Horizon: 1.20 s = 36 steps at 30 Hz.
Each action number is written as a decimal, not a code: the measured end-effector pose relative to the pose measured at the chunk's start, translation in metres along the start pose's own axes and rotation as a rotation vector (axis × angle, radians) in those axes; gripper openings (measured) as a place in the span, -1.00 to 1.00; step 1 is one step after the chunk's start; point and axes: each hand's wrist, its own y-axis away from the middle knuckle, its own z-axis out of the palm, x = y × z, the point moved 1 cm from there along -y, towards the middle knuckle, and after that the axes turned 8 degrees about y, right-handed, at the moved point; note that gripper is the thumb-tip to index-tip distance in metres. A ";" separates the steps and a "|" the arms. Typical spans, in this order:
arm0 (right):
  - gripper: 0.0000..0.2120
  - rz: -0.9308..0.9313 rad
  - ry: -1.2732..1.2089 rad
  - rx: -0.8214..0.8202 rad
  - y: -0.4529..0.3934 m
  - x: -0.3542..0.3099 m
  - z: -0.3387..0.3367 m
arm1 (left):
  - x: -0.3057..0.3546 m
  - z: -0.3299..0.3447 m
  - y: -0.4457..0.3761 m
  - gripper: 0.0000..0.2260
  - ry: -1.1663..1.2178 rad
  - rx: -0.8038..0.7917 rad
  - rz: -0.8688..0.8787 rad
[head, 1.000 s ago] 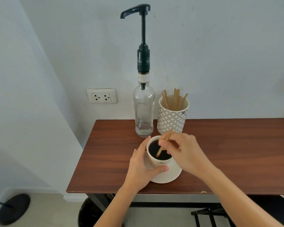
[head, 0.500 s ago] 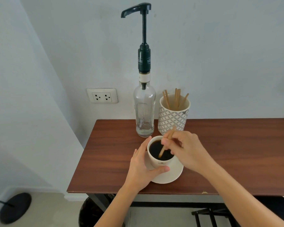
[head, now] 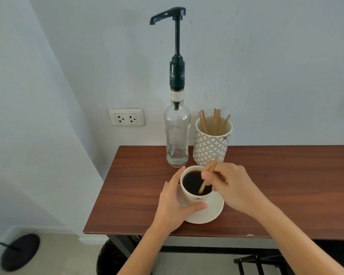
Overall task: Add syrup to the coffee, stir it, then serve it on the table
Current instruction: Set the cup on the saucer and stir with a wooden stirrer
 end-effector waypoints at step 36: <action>-0.82 0.186 -0.014 0.229 -0.004 0.026 0.005 | -0.002 0.000 -0.001 -0.17 -0.015 -0.004 -0.011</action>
